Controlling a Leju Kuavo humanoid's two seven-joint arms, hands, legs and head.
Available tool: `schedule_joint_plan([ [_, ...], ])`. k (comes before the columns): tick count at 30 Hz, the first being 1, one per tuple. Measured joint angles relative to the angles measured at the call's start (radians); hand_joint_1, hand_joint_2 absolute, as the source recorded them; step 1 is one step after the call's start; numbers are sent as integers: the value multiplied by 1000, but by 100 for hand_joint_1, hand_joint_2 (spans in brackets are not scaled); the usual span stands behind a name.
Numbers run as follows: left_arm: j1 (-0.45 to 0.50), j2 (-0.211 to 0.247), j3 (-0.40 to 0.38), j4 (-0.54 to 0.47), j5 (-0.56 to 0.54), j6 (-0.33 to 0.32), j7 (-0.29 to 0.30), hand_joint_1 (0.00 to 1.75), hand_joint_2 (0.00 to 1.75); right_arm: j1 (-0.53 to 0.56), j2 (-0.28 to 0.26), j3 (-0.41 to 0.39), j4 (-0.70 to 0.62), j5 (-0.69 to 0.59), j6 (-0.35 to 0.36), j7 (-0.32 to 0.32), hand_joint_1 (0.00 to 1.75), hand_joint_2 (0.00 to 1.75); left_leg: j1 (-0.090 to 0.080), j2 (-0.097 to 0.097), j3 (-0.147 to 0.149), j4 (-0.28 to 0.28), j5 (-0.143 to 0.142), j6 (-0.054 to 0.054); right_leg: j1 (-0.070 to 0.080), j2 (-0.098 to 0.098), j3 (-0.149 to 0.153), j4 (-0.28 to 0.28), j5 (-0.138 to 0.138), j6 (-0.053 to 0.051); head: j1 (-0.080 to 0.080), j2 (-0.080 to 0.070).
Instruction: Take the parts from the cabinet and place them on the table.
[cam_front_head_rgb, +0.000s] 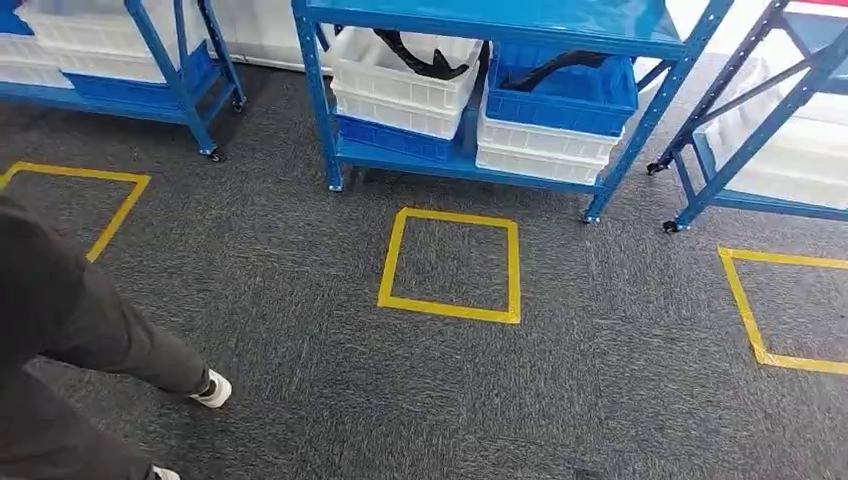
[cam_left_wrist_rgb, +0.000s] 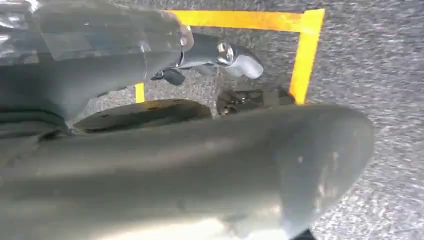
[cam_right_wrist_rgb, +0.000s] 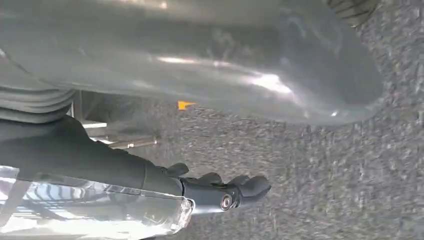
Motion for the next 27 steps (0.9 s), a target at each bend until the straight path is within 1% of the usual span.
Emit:
schedule_joint_plan([
  [1, 0, 0, 0, 0, 0, 0, 0, 0, 0, -2, 2, 1, 0, 1, 0, 0, 0, 0, 4, -1, -1, -1, -3, -5, 4, -2, 10, -22, -11, -6, 6, 0],
  [2, 0, -2, 0, 0, 0, 0, 0, 0, 0, -7, -2, 2, 0, 1, 0, 0, 0, 0, 8, -1, 1, -3, -9, -15, 7, -1, 12, -23, -27, -9, 13, 0],
  [3, 0, -3, 0, 0, 0, 0, 0, 0, 0, -6, -3, 3, 0, 1, -1, 0, 0, 0, 10, -1, 4, -7, -11, -19, 10, -1, 13, -24, -32, -13, 13, 0],
  [4, -4, -4, 0, -1, 0, 0, -1, 0, 0, -4, -5, 6, 0, 1, -1, 0, 0, 0, 8, -1, 27, -21, -21, -30, 7, 0, 36, -48, -38, -19, 14, 0],
  [5, -5, -4, 0, 0, 0, 0, 0, 0, 0, -2, -5, 8, -2, 1, -1, 1, 0, 0, 9, -4, 34, -10, -23, -30, 2, -2, 62, -67, -37, -17, 23, 0],
  [6, -5, -4, 0, 0, 0, 0, -1, 0, 0, -5, -4, 8, -2, 2, -1, 1, 0, 0, 9, -13, 11, 44, -35, -31, -1, -3, 88, -83, -43, -27, 12, 0],
  [7, -5, -3, 0, -1, 0, -1, 0, 0, 0, -7, -5, 8, -2, 1, -1, 1, 0, 0, 9, -15, -41, 123, -56, -33, -3, -2, 107, -91, -51, -28, 2, 0],
  [8, -4, -3, 0, 0, 0, -2, 0, 0, 0, -9, -4, 9, -2, 1, -1, 1, 0, 0, 10, -15, -104, 208, -80, -37, -3, -2, 122, -95, -63, -29, -6, 0],
  [9, -3, -2, 0, 0, 0, -2, 1, 0, 0, -8, -4, 9, -2, 1, -1, 1, 0, 0, 10, -15, -153, 263, -86, -39, -3, -1, 134, -95, -73, -29, -9, 0],
  [10, 0, -1, 0, 0, 0, -3, 3, 0, 0, -7, -4, 9, -2, 1, -1, 1, 0, 0, 10, -15, -209, 304, -69, -41, -3, 1, 154, -95, -89, -28, -14, 0],
  [11, 3, 0, 0, 0, 0, -3, 3, 0, 0, -4, -4, 9, -2, 0, -1, 1, 0, 0, 9, -14, -231, 293, -31, -41, -3, 4, 170, -95, -102, -27, -18, 0],
  [12, 3, 0, 0, 0, 0, -3, 3, 0, 0, -2, -3, 9, -2, 1, -1, 2, 0, 0, 9, -14, -237, 243, 40, -39, -3, 6, 192, -95, -119, -25, -22, 0],
  [13, 3, 2, 0, 0, 0, -3, 3, 0, 0, -3, -2, 9, -2, 1, -1, 2, 0, 0, 8, -13, -223, 154, 128, -35, -4, 9, 217, -95, -138, -23, -25, 0],
  [14, 3, 3, 0, 0, 0, -3, 3, 0, 0, -4, -1, 9, -3, 1, -1, 2, 0, 0, 6, -12, -205, 66, 193, -29, -7, 10, 241, -96, -159, -20, -29, 0],
  [15, 3, 3, 0, 0, 0, -5, 3, 0, 0, -3, 1, 9, -3, 1, -2, 2, 0, 0, -2, -11, -198, 92, 175, -22, -10, 13, 252, -111, -170, -13, -30, 0],
  [16, 3, 4, 0, 0, 0, -5, 3, 0, 0, -7, 1, 9, -2, 2, -2, 2, 0, 0, -9, -11, -193, 83, 175, -20, -9, 12, 260, -109, -178, -2, -38, 0],
  [17, 1, 4, 0, 0, 0, -8, 1, 0, 0, -11, 1, 9, -3, 3, -3, 1, 0, 0, -10, -11, -168, 46, 137, -9, -11, 11, 262, -119, -179, 5, -42, 0],
  [18, -2, 4, 0, 0, 0, -10, 0, 0, 0, -12, 2, 10, -3, 5, -4, 0, 0, 175, -10, -12, -167, 43, 128, 0, -11, 9, 269, -128, -177, 9, -43, 0],
  [19, 2, 6, 1, 0, 2, -12, -1, 0, 0, -13, 5, 11, -3, 7, -5, -3, 0, 175, -9, -12, -158, 34, 124, 6, -10, 9, 266, -120, -161, 15, -38, 0],
  [20, 4, 6, 1, 0, 5, -18, -7, 0, 0, -14, 4, 12, -4, 9, -6, -5, 0, 175, -1, -11, -140, 14, 122, 8, -10, 9, 256, -94, -150, 20, -36, 0],
  [21, 4, 6, 2, 0, 7, -26, -11, 0, 0, -14, 4, 15, -4, 9, -7, -6, 0, 175, 1, -11, -127, 4, 120, 11, -10, 6, 236, -54, -136, 23, -35, 0],
  [22, 5, 6, 2, 0, 8, -45, -20, 0, 0, -16, 3, 18, -4, 8, -7, -10, 0, 175, 1, -7, -105, -14, 115, 15, -10, 5, 176, 41, -131, 25, -23, 0],
  [23, 6, 5, 2, 0, 10, -56, -23, 0, 0, -16, 3, 18, -4, 5, -7, -10, 0, 0, 2, -4, -89, -23, 109, 16, -10, 5, 125, 111, -155, 25, -16, 0],
  [24, 7, 5, 2, 0, 11, -62, -28, 0, 0, -15, 3, 19, -4, -3, -7, -11, 0, 0, 2, -2, -73, -30, 102, 16, -10, 5, 83, 158, -192, 25, -11, 0],
  [25, 8, 6, 2, 0, 12, -66, -32, 0, 0, -11, 4, 21, -4, -11, -7, -11, 0, 0, 2, 5, -50, -36, 89, 16, -10, 4, 37, 192, -241, 29, -8, 0],
  [26, 8, 6, 2, 0, 14, -69, -35, 0, 0, -8, 5, 22, -4, -17, -6, -11, 0, 0, 2, 7, -31, -38, 76, 15, -11, 4, 15, 190, -257, 32, -4, 0],
  [27, 8, 6, 3, 0, 15, -70, -35, 0, 0, -5, 6, 23, -4, -22, -6, -12, 0, 0, 2, 9, -14, -38, 64, 15, -11, 3, 7, 169, -247, 34, 0, 0],
])
